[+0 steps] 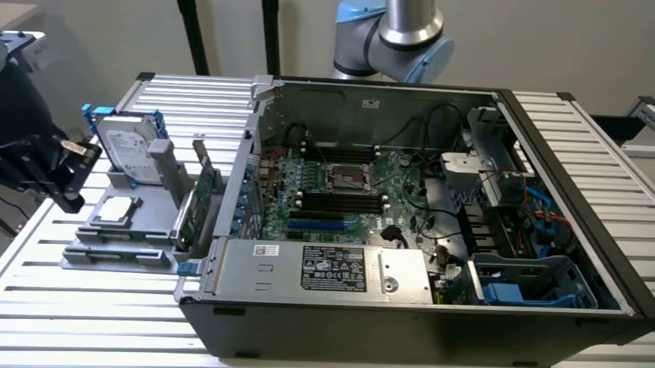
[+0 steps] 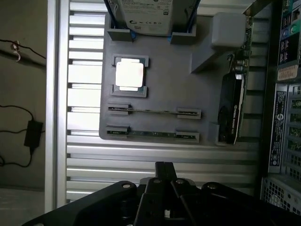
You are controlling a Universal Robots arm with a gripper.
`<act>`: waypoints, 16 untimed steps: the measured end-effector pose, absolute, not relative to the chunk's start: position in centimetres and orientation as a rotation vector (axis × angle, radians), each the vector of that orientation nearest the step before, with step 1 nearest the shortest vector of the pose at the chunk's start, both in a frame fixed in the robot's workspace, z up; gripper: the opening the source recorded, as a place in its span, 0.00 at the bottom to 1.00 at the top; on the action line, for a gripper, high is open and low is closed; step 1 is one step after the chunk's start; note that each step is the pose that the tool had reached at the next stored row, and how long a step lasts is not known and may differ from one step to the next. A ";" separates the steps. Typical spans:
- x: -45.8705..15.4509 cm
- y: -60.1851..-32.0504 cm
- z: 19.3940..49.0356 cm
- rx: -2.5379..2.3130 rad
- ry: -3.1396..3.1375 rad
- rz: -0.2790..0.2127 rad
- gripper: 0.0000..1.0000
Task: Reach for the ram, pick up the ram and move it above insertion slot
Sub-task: 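Pick up the ram and move it above insertion slot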
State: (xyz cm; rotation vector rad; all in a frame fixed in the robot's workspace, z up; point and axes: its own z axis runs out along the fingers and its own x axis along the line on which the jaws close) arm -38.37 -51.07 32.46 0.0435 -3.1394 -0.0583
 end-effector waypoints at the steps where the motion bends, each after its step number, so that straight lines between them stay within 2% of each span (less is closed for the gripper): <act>1: -38.3 -51.1 32.5 0.044 -3.140 -0.058 0.11; 16: -37.5 -50.7 31.6 0.258 -3.131 -0.058 0.11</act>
